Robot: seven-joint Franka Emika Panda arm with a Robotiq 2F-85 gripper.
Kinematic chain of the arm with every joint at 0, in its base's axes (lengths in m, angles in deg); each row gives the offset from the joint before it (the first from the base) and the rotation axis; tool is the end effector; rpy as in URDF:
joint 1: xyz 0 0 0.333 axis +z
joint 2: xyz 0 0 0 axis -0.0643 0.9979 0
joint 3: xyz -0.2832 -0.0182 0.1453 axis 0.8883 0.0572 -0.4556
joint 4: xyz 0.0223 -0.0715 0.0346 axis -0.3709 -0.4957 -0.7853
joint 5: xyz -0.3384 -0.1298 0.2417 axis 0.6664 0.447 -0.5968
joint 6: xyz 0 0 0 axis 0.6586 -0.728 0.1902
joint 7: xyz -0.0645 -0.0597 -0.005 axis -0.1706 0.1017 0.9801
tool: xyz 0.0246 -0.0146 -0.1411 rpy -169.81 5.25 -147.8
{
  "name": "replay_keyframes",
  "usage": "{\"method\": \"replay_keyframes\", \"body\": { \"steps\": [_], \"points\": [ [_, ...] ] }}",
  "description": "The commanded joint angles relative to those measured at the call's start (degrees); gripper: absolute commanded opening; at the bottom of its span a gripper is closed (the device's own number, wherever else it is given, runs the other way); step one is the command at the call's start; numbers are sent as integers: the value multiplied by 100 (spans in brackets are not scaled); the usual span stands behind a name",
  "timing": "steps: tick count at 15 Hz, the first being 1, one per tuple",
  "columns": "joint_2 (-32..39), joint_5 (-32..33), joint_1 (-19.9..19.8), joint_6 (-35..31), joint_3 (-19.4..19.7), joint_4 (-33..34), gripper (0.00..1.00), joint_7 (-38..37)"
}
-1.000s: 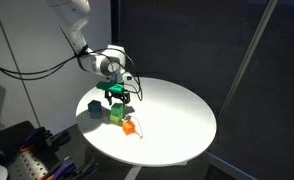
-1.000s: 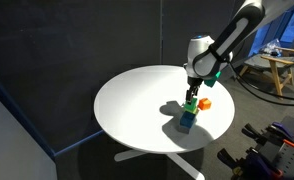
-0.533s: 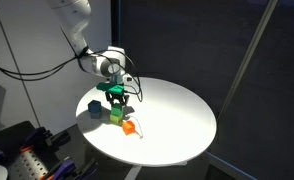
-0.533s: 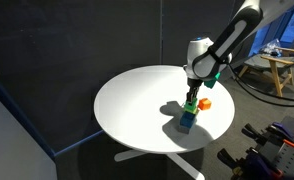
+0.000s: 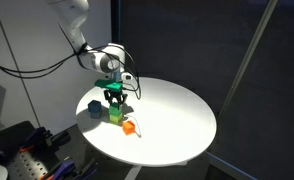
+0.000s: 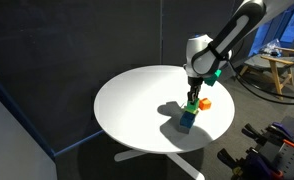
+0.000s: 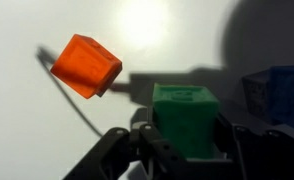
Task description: Put the green block onto the orange block
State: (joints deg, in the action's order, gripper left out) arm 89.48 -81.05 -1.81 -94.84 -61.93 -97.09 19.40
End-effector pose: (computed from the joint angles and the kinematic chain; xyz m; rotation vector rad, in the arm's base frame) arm 0.5669 0.0171 0.0944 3.0445 0.4426 -0.1883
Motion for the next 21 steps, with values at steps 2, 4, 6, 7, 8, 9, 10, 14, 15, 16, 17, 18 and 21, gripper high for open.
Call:
{"method": "replay_keyframes", "body": {
  "steps": [2, 4, 6, 7, 8, 9, 10, 14, 15, 16, 17, 18, 21],
  "points": [
    [-368, 180, 131, 522, 132, -28, 27, -473],
    [-446, 195, 155, 640, 207, -33, 27, -757],
    [-501, 197, 164, 738, 284, -35, 27, -1073],
    [-505, 197, 170, 770, 331, -29, 27, -1247],
    [-505, 188, 169, 822, 363, -19, 27, -1380],
    [-499, 182, 167, 877, 401, -6, 27, -1527],
    [-494, 157, 153, 953, 420, 7, 27, -1620],
    [-473, 70, 84, 1063, 505, 26, 27, -1921],
    [-465, 48, 64, 1064, 520, 30, 27, -1960],
    [-458, 52, 59, 1043, 549, 31, 27, -2032],
    [-450, 49, 50, 1023, 572, 32, 27, -2081],
    [-439, 48, 37, 1013, 595, 37, 27, -2117],
    [-414, 61, 12, 948, 671, 35, 27, -2264]
  ]
}}
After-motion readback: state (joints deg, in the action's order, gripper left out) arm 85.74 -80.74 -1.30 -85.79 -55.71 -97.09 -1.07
